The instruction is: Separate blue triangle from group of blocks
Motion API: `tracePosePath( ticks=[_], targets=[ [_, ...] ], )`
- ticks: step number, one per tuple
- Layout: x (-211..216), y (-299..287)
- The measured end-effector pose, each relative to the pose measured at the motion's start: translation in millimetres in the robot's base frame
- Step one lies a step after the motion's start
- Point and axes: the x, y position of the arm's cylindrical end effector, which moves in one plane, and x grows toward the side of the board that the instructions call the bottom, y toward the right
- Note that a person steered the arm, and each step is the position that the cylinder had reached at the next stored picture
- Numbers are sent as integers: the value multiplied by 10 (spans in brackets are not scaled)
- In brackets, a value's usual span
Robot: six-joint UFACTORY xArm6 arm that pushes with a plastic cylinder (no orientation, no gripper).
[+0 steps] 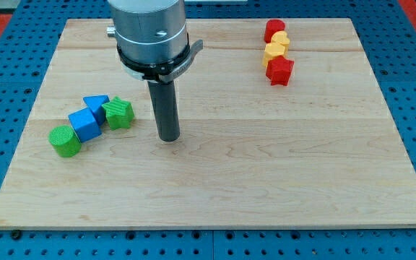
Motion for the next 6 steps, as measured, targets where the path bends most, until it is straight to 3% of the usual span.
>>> tracePosePath(
  ticks=[4,5,6],
  targets=[
    [-52,617],
    [-365,1038],
    [-445,1084]
  ],
)
